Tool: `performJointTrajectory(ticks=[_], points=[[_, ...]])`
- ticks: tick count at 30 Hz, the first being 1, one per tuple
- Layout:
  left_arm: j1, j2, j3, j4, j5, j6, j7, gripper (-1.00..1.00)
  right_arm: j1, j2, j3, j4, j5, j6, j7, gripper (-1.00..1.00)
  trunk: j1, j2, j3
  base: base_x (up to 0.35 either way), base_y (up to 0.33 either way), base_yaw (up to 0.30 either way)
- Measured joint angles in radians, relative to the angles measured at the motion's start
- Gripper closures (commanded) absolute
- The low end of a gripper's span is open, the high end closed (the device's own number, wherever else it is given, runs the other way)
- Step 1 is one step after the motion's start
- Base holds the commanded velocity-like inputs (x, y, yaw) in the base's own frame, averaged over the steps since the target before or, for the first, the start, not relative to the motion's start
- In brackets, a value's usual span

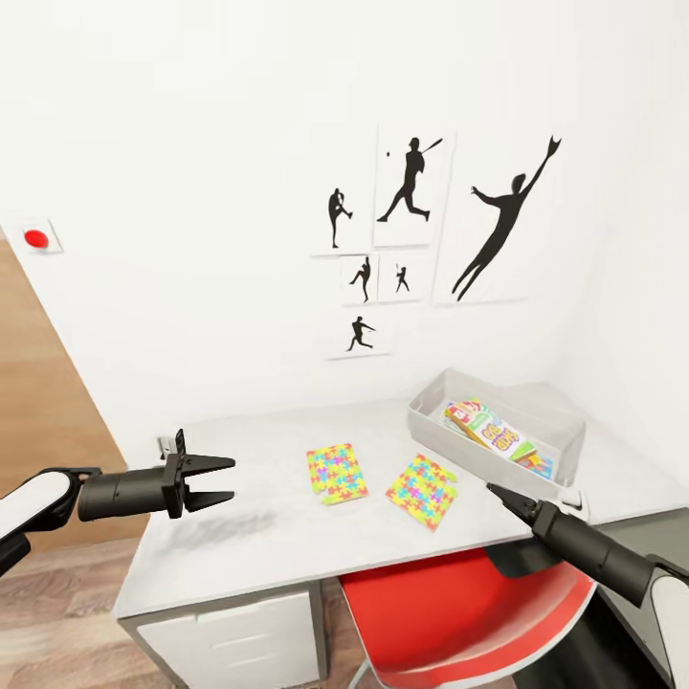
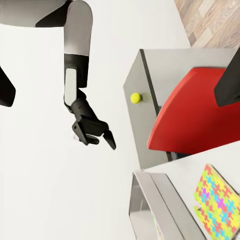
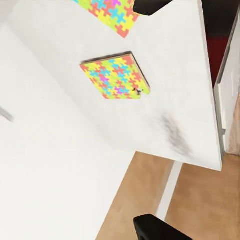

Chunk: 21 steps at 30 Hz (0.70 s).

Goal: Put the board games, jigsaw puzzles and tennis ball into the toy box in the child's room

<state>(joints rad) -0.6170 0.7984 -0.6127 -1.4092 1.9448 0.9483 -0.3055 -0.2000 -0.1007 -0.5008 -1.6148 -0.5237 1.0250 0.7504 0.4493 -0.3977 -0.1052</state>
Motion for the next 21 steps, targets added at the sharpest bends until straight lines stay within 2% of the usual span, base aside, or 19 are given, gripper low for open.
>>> performJointTrajectory(ticks=[8, 11, 12, 15, 17, 19, 20, 21], points=[[0.0, -0.001, 0.0, 0.0, 0.0, 0.0, 0.001, -1.0, -0.001, 0.001, 0.049, 0.0, 0.004, -0.001, -0.005, -1.0, 0.0, 0.0, -0.005, 0.0, 0.001, 0.27], [0.0, -0.002, 0.001, 0.0, 0.0, 0.0, 0.002, -1.0, -0.011, 0.003, 0.076, 0.0, 0.004, 0.0, -0.033, -1.0, 0.0, 0.0, -0.007, 0.0, 0.0, 0.266], [0.0, -0.003, 0.001, 0.0, 0.0, 0.0, 0.002, -1.0, -0.02, 0.004, 0.08, 0.0, 0.003, 0.0, -0.04, -1.0, 0.0, 0.0, -0.008, 0.0, 0.0, 0.26], [0.0, -0.004, 0.001, 0.0, 0.0, 0.0, 0.002, -1.0, -0.115, 0.024, 0.108, 0.003, 0.001, 0.003, -0.098, -1.0, 0.0, 0.0, -0.011, 0.0, 0.0, 0.253], [0.0, -0.005, 0.001, 0.0, -0.001, 0.001, 0.002, -1.0, -0.212, 0.036, 0.166, 0.045, -0.006, 0.005, -0.232, -1.0, 0.0, 0.0, -0.013, 0.0, 0.0, 0.248], [0.0, -0.005, 0.001, 0.001, -0.001, 0.001, 0.002, -1.0, -0.313, 0.043, 0.226, 0.109, -0.014, 0.005, -0.407, -1.0, 0.0, 0.0, -0.015, 0.0, 0.0, 0.246], [0.0, -0.005, 0.001, 0.001, -0.001, 0.001, 0.003, -1.0, -0.341, 0.046, 0.24, 0.131, -0.014, 0.004, -0.452, -1.0, 0.0, 0.0, -0.016, 0.0, 0.0, 0.246], [0.0, -0.005, 0.001, 0.001, -0.002, 0.001, 0.003, -1.0, -0.392, 0.055, 0.261, 0.184, -0.016, 0.004, -0.533, -1.0, 0.0, 0.0, -0.017, 0.0, 0.0, 0.245]])
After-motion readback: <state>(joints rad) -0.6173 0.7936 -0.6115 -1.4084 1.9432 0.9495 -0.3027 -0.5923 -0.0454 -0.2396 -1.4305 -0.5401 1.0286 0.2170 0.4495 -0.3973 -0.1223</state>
